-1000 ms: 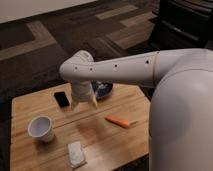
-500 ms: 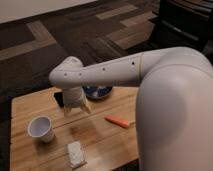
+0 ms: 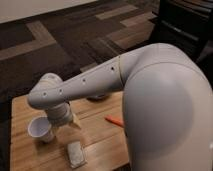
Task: Wipe the white sponge on the table
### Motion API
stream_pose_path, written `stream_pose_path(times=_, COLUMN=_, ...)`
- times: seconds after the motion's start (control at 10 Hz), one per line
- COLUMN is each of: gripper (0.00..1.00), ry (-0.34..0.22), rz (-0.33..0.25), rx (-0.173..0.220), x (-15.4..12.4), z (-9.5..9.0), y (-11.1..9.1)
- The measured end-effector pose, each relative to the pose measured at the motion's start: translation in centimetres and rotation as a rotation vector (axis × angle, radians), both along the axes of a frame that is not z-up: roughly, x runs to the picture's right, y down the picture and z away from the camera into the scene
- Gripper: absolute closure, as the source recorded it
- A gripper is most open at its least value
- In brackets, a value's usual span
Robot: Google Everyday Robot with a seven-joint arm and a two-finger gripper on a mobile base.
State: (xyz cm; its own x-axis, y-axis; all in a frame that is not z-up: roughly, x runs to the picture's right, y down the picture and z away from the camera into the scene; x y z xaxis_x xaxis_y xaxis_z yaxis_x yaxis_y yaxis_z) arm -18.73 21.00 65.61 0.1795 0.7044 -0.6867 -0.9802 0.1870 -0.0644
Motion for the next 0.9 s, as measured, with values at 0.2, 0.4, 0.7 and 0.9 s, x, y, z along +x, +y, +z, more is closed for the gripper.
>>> stream_pose_path(times=0.2, gripper=0.35, ry=0.000, rz=-0.001, rx=0.002, x=0.0, z=0.0, y=0.0)
stream_pose_path(times=0.4, gripper=0.35, ry=0.000, rz=-0.001, rx=0.002, x=0.0, z=0.0, y=-0.1)
stream_pose_path(times=0.7, gripper=0.35, ry=-0.015, rz=-0.071, rx=0.010, x=0.4, z=-1.2, y=3.2)
stream_pose_path(times=0.9, gripper=0.35, ry=-0.017, rz=-0.100, rx=0.005, x=1.2, z=-1.9, y=5.6)
